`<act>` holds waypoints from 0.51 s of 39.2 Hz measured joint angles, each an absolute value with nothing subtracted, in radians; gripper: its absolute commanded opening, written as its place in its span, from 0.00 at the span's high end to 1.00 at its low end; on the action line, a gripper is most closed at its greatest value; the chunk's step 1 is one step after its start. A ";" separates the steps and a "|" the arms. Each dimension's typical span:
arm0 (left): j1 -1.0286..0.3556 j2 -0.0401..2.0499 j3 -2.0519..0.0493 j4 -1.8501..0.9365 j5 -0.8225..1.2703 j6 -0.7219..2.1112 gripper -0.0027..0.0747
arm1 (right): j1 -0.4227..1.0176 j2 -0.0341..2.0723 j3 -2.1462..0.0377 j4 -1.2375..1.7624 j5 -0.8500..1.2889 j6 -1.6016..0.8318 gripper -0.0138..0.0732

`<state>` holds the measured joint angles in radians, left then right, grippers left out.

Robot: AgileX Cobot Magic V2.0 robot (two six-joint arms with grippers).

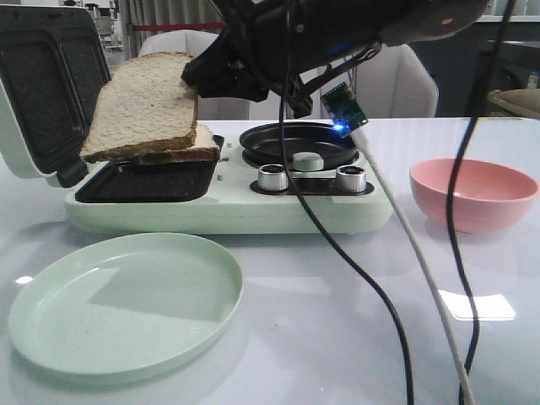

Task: Make breakfast with bread and shrimp
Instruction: 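Lift the slice with the right gripper over the waffle plate, then lower the slice beside the first one and open the right gripper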

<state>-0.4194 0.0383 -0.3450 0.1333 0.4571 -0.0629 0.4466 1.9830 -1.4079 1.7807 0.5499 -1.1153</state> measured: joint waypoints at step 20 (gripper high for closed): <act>-0.419 0.038 -0.345 0.133 0.457 -0.063 0.23 | 0.456 2.152 -1.531 1.792 0.502 -1.213 0.42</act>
